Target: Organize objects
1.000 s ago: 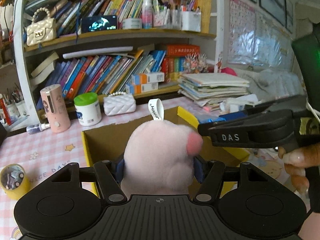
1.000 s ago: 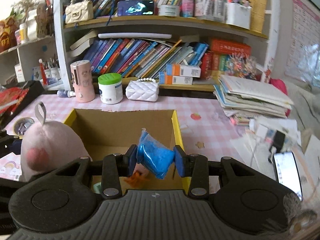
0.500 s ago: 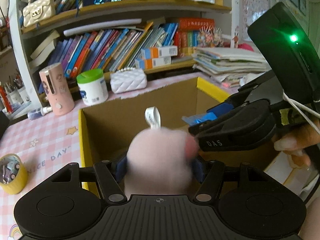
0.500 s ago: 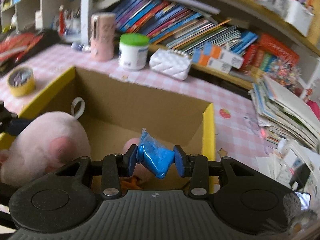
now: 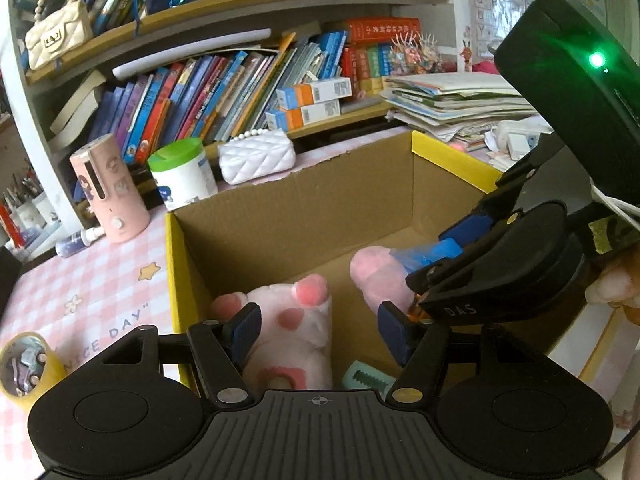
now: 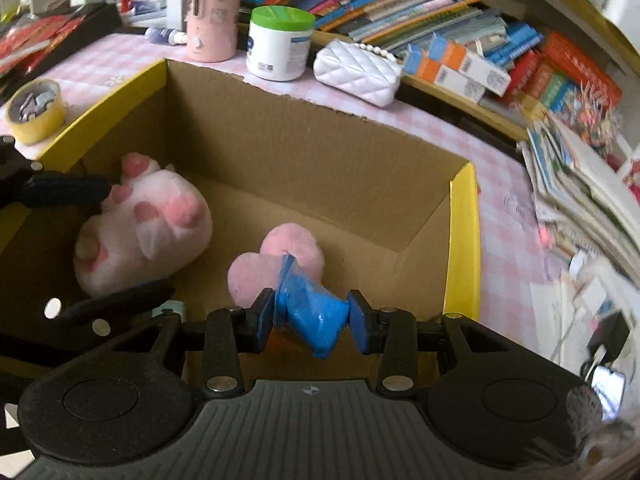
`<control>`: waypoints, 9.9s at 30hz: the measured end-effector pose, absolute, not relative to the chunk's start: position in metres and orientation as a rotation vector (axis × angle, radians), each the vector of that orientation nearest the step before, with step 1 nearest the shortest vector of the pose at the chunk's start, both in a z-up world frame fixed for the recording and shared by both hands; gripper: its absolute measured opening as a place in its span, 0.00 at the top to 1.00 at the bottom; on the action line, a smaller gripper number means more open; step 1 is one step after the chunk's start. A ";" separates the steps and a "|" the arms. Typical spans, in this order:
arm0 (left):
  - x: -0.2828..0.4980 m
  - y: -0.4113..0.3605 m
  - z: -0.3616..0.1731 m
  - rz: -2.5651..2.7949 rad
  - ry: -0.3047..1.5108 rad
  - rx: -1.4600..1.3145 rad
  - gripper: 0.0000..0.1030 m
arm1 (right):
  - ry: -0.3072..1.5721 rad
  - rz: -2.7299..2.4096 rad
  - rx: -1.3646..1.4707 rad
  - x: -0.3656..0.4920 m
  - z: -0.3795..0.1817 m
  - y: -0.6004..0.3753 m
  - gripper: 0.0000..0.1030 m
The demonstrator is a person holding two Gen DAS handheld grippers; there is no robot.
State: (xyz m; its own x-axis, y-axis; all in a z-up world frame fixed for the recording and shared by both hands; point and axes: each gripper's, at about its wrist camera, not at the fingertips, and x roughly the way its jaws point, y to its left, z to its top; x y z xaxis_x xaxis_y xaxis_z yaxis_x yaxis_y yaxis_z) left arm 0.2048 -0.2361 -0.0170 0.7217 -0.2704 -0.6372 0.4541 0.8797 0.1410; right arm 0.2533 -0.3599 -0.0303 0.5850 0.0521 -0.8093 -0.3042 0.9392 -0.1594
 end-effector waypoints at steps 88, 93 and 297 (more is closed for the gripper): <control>-0.021 0.005 -0.006 -0.100 0.691 0.132 0.00 | 0.790 0.011 -0.068 -0.002 -0.024 -0.159 0.03; -0.028 0.022 -0.005 -0.055 0.667 0.122 0.00 | 0.783 0.043 -0.088 -0.005 -0.023 -0.141 0.00; -0.038 0.044 -0.011 -0.257 0.734 0.068 0.16 | 0.873 0.140 0.084 -0.019 -0.031 -0.128 0.73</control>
State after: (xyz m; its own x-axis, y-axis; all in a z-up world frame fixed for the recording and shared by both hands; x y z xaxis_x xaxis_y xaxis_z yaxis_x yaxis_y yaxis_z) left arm -0.0383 0.0444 -0.0110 0.7127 -0.2082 -0.6698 0.2559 0.9663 -0.0281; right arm -0.0189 -0.1283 -0.0314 0.6340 0.1567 -0.7573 -0.0877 0.9875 0.1309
